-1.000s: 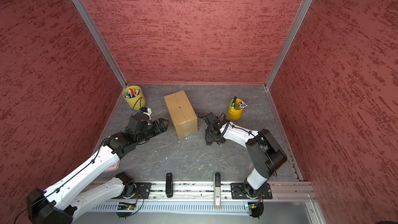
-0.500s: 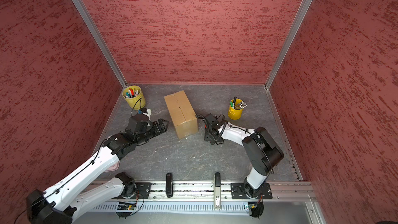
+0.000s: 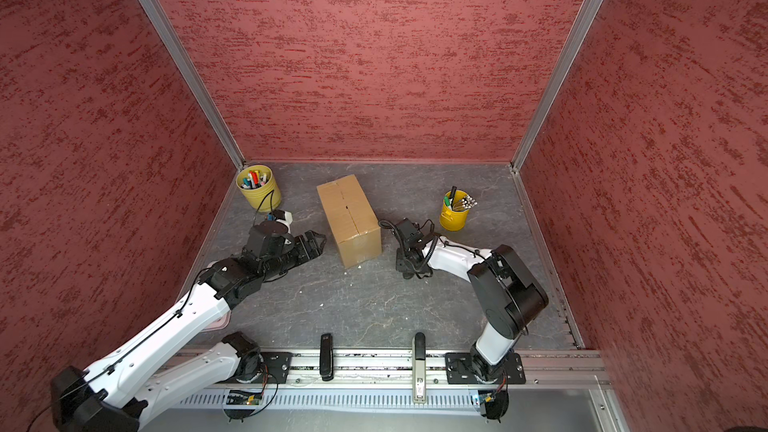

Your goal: Unpack the express box

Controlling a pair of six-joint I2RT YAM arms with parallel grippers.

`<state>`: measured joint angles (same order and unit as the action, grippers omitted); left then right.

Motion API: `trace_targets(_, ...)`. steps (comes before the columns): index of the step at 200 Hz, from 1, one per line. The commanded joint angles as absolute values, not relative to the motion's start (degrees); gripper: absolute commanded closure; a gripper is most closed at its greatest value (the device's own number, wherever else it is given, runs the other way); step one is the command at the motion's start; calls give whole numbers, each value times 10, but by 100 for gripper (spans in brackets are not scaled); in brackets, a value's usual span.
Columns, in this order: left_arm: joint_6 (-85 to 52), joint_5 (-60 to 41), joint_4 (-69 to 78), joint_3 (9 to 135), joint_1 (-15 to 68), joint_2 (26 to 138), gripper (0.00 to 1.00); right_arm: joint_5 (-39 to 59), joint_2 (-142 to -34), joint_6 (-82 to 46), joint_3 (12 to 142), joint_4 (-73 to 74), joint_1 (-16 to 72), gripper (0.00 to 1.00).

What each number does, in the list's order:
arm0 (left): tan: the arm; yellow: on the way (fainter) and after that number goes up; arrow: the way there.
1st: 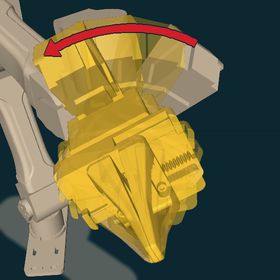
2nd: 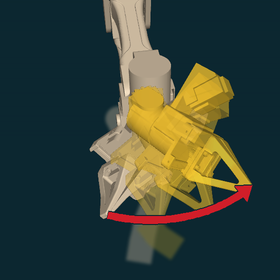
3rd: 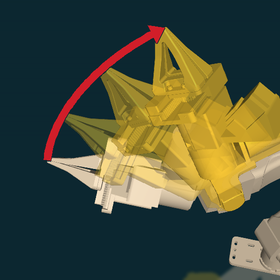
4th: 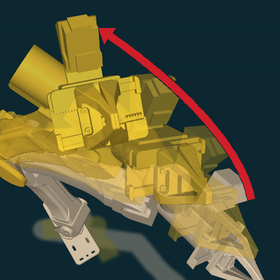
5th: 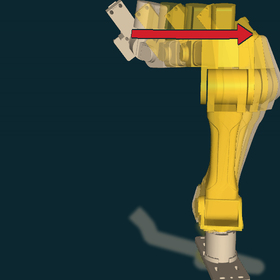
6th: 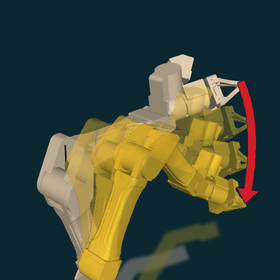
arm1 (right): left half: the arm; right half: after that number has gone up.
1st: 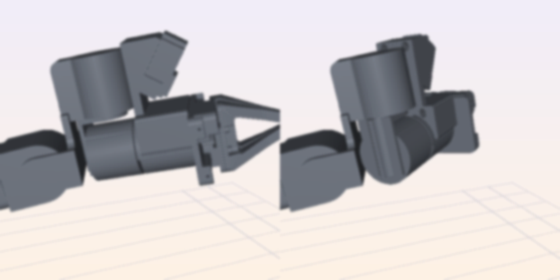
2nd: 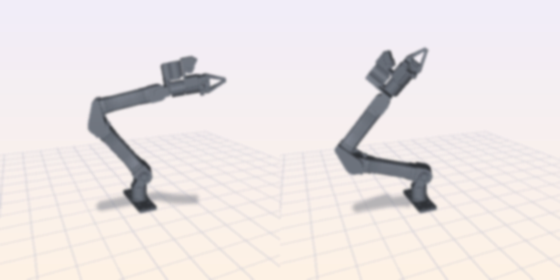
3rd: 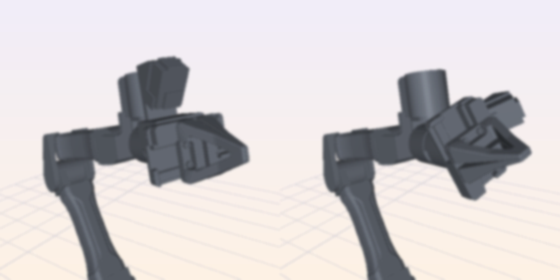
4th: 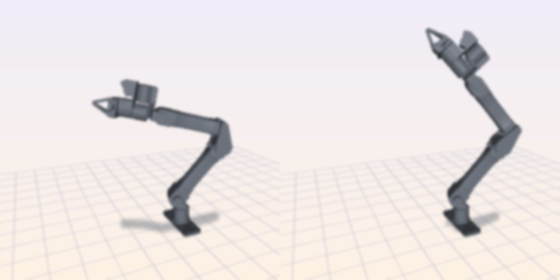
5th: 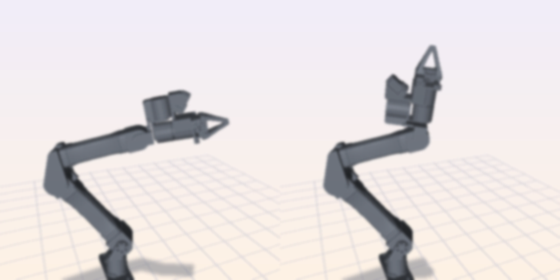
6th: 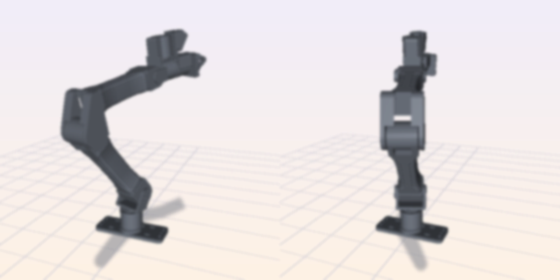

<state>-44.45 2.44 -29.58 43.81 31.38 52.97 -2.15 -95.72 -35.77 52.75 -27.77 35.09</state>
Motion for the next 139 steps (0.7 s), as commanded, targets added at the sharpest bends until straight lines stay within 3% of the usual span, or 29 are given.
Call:
trace_targets(1,-450,4,-299,452,312,535,10,-19,-955,-357,511,-305,352,84)
trace_targets(59,-455,-16,-316,516,344,567,7,-26,-881,-319,551,-384,347,92)
trace_targets(139,-443,-87,-187,627,402,741,9,-11,-738,-253,654,-490,346,96)
